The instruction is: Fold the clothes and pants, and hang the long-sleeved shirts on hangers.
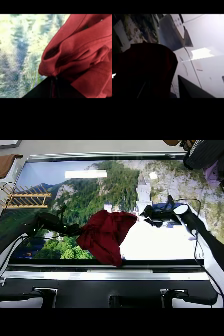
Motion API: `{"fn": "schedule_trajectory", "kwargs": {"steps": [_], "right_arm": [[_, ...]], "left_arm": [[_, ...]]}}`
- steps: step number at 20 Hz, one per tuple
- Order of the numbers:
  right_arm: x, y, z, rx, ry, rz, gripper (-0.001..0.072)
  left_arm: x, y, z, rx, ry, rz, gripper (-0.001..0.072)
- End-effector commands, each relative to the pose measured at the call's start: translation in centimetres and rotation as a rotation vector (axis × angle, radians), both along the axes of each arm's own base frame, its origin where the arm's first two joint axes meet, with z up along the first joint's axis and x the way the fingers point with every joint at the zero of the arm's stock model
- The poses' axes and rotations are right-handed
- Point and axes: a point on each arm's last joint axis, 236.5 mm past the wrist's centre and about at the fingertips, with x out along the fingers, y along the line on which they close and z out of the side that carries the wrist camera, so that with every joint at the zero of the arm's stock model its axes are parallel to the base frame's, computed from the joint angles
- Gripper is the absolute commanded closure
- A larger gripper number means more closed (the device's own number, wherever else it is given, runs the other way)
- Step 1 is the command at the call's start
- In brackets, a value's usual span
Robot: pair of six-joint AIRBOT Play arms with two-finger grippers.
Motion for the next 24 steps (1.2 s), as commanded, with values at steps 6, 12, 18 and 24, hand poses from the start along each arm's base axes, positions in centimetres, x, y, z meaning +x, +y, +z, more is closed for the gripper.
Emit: {"fn": "schedule_trajectory", "kwargs": {"steps": [6, 12, 18, 24], "right_arm": [[1.1, 2.9, -3.0, -0.020, -0.010, 0.023, 0.0311], [0.8, 3.3, -2.6, -0.009, -0.009, 0.041, 0.0677], [0.7, 1.0, 6.0, -0.055, -0.190, 0.070, 0.0679], [-1.0, -2.6, 26.3, -0.185, -0.695, 0.055, 0.0679]], "left_arm": [[0.0, 0.1, 0.0, 0.003, 0.000, -0.001, 0.0687], [0.0, 0.1, 0.0, 0.005, -0.001, -0.001, 0.0687], [4.6, 3.9, 7.5, 0.015, -0.179, 0.060, 0.0689], [9.2, 8.2, 27.1, 0.072, -0.600, 0.183, 0.0688]]}}
